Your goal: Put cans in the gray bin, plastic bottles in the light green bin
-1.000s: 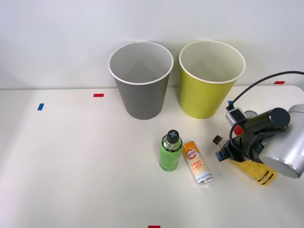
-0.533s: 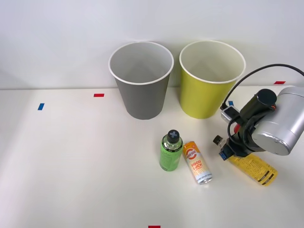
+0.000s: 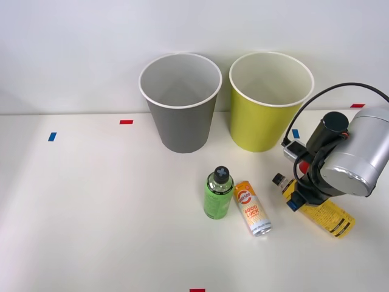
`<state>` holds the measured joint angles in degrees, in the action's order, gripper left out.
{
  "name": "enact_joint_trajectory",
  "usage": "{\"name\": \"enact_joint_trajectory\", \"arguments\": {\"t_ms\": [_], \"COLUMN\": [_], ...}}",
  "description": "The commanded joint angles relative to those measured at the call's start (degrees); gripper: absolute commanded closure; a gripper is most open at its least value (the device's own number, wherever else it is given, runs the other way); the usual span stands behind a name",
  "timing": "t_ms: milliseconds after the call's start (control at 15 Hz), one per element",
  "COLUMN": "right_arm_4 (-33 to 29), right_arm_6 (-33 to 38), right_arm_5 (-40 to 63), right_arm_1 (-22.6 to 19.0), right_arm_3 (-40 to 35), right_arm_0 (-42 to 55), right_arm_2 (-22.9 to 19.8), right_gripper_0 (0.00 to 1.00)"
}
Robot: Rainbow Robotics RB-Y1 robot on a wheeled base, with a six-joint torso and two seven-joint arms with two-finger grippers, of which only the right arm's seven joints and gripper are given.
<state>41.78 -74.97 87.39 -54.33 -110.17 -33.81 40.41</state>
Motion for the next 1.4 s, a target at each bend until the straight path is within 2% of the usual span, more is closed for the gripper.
{"name": "enact_joint_trajectory", "arguments": {"t_ms": [67,267,733,800,867,933,1000,1400], "right_arm_4": [1.72,1.81,1.37,1.37,1.37,1.28,1.28,0.05], "right_arm_6": [-1.76,-3.34,-5.89,-6.06,-6.33,-6.41,-6.59,-6.24], "right_arm_5": [-0.03,-0.03,-0.82,-0.82,-1.0,-1.08,-1.26,-1.43], "right_arm_1": [1.59,4.58,6.25,6.25,6.25,6.16,6.08,5.81], "right_arm_3": [4.53,8.39,12.35,12.26,12.17,12.17,12.17,12.09], "right_arm_0": [-0.64,-1.43,-3.28,-3.28,-3.28,-3.28,-3.28,-3.28], "right_arm_2": [-0.06,0.2,1.96,1.96,1.96,1.96,1.96,1.96], "right_gripper_0": [0.0,0.0,0.0,0.13,0.47,0.74,0.88,0.94]}}
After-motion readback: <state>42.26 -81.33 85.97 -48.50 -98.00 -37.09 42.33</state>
